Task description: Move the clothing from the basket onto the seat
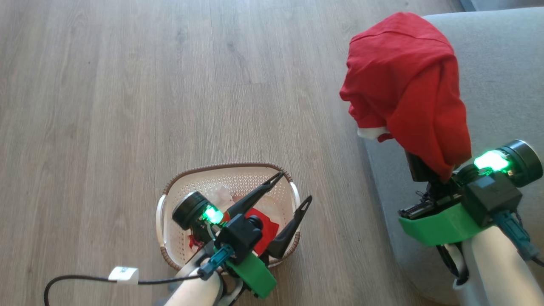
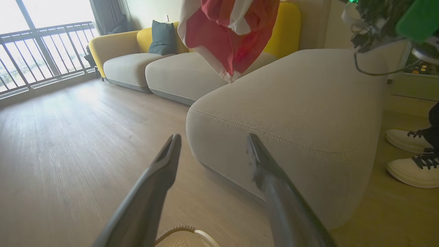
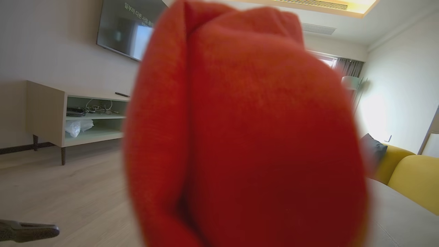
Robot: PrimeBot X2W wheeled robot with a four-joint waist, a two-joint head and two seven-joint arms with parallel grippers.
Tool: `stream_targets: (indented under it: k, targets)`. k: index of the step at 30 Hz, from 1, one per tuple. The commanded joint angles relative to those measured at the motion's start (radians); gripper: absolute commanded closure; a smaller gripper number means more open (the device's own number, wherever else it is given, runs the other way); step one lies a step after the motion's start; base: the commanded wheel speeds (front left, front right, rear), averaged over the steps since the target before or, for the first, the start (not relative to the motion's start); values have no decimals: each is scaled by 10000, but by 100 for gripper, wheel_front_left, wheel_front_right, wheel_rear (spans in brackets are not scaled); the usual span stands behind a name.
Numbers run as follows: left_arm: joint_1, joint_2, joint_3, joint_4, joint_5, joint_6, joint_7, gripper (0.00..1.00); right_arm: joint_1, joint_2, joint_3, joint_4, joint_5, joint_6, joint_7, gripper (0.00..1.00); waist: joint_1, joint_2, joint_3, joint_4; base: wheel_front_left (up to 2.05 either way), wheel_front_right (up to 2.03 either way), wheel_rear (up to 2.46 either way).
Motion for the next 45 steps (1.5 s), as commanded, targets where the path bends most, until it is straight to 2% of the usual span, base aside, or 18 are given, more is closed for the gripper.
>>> stream_targets:
  k: [1,15,29,35,45]
  targets:
    - [-158,87,340,-181,9,9,-49,0,-274,-41,62,-411,-53,23,-23,100,0,0,-10,-18,0,0,0]
    - [369,101,371,470,-189,-77,-49,0,-158,35,-310,-331,-132,23,-23,100,0,0,-74,-154,0,0,0]
    - [363,117,466,468,-147,-102,-49,0,-176,109,-641,-325,-177,23,-23,100,0,0,123,-463,0,0,0]
    - [175,206,365,366,-150,-105,-49,0,-271,167,-907,-426,-221,23,-23,100,0,0,414,-1094,0,0,0]
    - [-147,338,217,263,-183,-106,-49,0,-232,346,-1577,-546,-271,23,-23,100,0,0,822,-2654,0,0,0]
